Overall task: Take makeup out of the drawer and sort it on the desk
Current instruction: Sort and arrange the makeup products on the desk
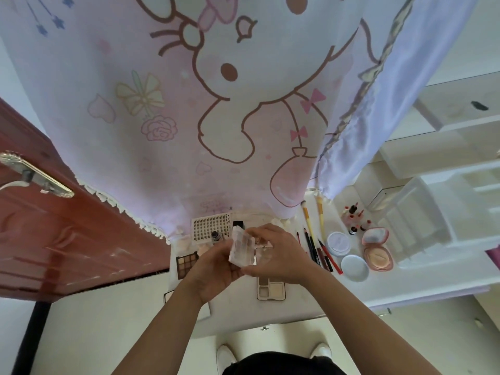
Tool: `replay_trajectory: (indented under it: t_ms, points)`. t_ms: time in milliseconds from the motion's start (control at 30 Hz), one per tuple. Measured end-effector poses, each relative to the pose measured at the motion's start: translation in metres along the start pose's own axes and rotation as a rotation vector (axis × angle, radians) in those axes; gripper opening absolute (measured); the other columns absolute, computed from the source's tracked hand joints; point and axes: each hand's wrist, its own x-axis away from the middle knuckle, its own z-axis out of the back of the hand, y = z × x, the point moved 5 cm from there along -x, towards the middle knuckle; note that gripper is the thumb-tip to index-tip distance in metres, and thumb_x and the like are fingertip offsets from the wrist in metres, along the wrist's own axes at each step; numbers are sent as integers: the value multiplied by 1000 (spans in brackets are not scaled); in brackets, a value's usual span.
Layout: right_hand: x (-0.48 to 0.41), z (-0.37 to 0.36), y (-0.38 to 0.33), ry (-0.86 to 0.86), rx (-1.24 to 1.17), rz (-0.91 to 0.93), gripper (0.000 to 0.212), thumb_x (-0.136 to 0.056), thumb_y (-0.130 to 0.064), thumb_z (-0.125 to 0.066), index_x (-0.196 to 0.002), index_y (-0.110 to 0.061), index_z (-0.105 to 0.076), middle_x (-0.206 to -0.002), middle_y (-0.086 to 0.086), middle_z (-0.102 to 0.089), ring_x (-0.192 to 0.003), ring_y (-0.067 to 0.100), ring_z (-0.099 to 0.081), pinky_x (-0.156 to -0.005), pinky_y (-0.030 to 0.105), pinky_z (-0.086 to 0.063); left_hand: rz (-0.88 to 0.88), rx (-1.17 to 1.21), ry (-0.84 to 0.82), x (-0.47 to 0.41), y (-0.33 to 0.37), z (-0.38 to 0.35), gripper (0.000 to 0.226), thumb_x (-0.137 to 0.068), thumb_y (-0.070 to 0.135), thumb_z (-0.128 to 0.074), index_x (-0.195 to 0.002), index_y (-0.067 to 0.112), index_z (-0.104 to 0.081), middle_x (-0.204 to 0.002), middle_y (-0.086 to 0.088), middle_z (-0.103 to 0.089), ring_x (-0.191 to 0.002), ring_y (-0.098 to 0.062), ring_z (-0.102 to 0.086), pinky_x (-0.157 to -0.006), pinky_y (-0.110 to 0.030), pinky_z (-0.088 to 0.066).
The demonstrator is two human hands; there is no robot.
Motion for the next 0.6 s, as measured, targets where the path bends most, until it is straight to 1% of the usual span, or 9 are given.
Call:
replay_trajectory:
  t_ms: [67, 133, 200, 267, 333, 367, 433, 533, 600]
  points:
    - [1, 0, 0, -36, 33, 13, 82, -64, -62, -77, -138, -36, -50, -125, -24, -51, -109, -3, -50, -96, 19, -46, 5, -39, 5, -2, 1, 0, 75, -69, 24, -79, -133, -6, -54, -119, -27, -59, -105, -36, -59, -80, -40, -57]
    - [3, -2, 0, -64, 47, 16, 84, -64, -59, -76, -139, -36, -47, -126, -23, -49, -109, -2, -51, -95, 19, -47, 4, -61, 10, -5, 1, 0, 78, -71, 24, -77, -137, -6, -49, -126, -29, -58, -106, -35, -62, -81, -41, -56]
    - [3, -2, 0, -69, 49, 13, 86, -62, -55, -75, -140, -35, -46, -126, -23, -48, -108, -1, -51, -93, 20, -48, 5, -55, 29, -7, 1, 2, 80, -70, 23, -78, -138, -6, -48, -130, -29, -55, -109, -36, -62, -83, -42, -56]
    - [4, -1, -1, -72, 56, 10, 87, -60, -53, -75, -140, -35, -45, -126, -23, -47, -107, 0, -51, -92, 21, -49, 6, -67, 51, -9, 1, 2, 80, -68, 23, -77, -137, -6, -49, -128, -29, -57, -108, -36, -62, -84, -42, -57]
    - [5, -1, -1, -77, 66, 0, 87, -60, -54, -74, -139, -34, -45, -124, -23, -48, -105, 0, -51, -90, 22, -49, 7, -97, 65, -8, -1, 0, 78, -67, 25, -77, -134, -6, -52, -118, -26, -63, -99, -34, -64, -82, -41, -58]
    - [5, -1, -1, -79, 74, -4, 86, -59, -55, -73, -138, -34, -46, -123, -22, -48, -104, 1, -52, -90, 24, -50, 7, -108, 72, -7, -1, -3, 72, -68, 25, -76, -131, -4, -54, -111, -24, -66, -93, -32, -66, -79, -40, -58]
    - [4, -2, -1, -84, 80, -11, 83, -60, -57, -73, -136, -33, -49, -120, -20, -52, -101, 3, -53, -90, 26, -51, 13, -124, 75, -5, -1, -7, 55, -74, 23, -71, -122, 1, -60, -102, -22, -68, -83, -29, -68, -76, -38, -58]
    - [3, -2, -2, -100, 87, -4, 74, -65, -57, -71, -134, -36, -53, -114, -18, -60, -96, 3, -57, -87, 28, -54, 34, -139, 103, -2, 1, -9, 34, -81, 21, -69, -111, 4, -66, -96, -19, -70, -80, -27, -68, -76, -37, -58]
    - [5, -1, -5, -87, 88, 10, 68, -74, -56, -69, -137, -36, -54, -112, -16, -64, -93, 2, -59, -85, 27, -54, 16, -120, 156, -2, 4, -6, 35, -81, 21, -69, -111, 3, -66, -96, -18, -71, -81, -27, -67, -75, -37, -59]
